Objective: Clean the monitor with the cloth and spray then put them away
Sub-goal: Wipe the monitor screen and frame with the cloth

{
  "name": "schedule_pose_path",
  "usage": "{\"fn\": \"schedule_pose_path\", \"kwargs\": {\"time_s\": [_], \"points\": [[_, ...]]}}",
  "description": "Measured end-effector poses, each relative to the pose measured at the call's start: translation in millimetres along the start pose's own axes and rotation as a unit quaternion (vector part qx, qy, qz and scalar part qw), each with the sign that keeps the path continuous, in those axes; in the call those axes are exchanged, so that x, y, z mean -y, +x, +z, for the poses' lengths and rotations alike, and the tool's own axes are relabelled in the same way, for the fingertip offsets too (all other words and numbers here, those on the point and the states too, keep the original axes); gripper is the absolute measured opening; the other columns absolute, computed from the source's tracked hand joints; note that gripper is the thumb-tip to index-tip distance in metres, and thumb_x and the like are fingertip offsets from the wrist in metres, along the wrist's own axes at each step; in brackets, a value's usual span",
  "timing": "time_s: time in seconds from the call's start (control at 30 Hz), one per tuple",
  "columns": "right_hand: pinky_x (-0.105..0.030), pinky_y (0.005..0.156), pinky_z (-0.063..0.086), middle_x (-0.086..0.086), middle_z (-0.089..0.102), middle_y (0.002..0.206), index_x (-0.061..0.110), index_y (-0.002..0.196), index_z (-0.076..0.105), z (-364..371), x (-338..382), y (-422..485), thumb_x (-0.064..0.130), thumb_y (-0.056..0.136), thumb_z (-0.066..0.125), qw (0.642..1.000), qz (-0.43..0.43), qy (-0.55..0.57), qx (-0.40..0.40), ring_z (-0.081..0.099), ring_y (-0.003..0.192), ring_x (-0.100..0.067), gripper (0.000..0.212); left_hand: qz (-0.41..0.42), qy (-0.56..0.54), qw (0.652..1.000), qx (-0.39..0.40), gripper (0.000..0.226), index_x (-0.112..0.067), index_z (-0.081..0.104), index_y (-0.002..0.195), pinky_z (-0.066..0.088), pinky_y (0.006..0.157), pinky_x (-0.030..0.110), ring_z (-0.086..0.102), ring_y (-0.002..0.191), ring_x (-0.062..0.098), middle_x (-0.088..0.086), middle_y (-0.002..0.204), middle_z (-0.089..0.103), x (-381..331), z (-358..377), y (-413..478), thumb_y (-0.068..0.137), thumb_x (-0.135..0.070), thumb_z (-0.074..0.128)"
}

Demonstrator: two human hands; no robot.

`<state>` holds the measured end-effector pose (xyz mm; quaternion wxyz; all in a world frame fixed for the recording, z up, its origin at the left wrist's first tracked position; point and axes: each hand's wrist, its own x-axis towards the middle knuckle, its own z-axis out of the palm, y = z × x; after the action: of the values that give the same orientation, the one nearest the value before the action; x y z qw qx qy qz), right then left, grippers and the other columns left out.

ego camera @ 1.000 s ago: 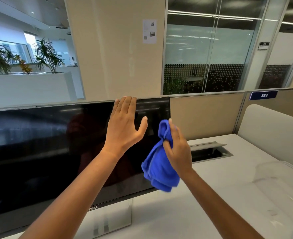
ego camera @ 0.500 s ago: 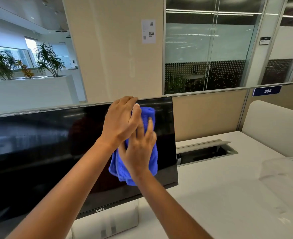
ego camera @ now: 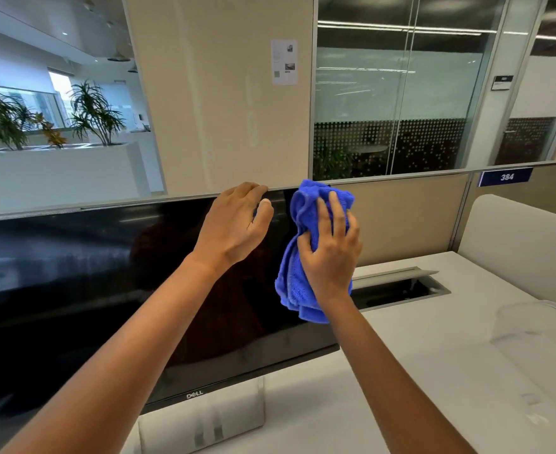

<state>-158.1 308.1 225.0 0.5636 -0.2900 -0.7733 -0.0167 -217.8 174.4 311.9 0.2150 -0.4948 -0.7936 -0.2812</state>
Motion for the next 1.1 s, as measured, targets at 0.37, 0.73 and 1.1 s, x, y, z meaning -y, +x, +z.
{"fn": "schedule_pose_path", "kwargs": {"time_s": [0.37, 0.73, 1.1], "points": [[-0.050, 0.099, 0.041, -0.005, 0.050, 0.140, 0.020, 0.132, 0.049, 19.4, 76.7, -61.4, 0.043, 0.081, 0.051, 0.999, -0.013, 0.037, 0.022, 0.041, 0.131, -0.037, 0.056, -0.018, -0.013, 1.000, -0.019, 0.063, -0.008, 0.045, 0.132, 0.024, 0.104, 0.024, 0.040, 0.127, 0.021, 0.007, 0.136, 0.050, 1.0, 7.7, -1.6, 0.082, -0.037, 0.019], [-0.048, 0.104, 0.037, 0.007, 0.037, 0.146, 0.027, 0.137, 0.035, 26.4, 14.6, -85.7, 0.045, 0.086, 0.045, 0.978, -0.207, 0.003, 0.018, 0.032, 0.133, -0.027, 0.055, -0.006, 0.000, 1.000, -0.024, 0.061, -0.009, 0.044, 0.133, 0.025, 0.104, 0.025, 0.038, 0.128, 0.020, 0.005, 0.136, 0.049, 2.4, 11.7, -3.9, 0.083, -0.037, 0.021], [-0.056, 0.093, 0.047, -0.019, 0.046, 0.140, 0.005, 0.135, 0.042, 24.1, 33.4, -112.6, 0.028, 0.089, 0.040, 0.962, 0.250, 0.099, 0.038, 0.040, 0.127, -0.046, 0.052, -0.004, -0.018, 1.000, -0.022, 0.063, -0.011, 0.039, 0.136, 0.025, 0.107, 0.026, 0.033, 0.132, 0.017, 0.004, 0.141, 0.043, 4.1, 13.8, -5.9, 0.083, -0.040, 0.022]]}}
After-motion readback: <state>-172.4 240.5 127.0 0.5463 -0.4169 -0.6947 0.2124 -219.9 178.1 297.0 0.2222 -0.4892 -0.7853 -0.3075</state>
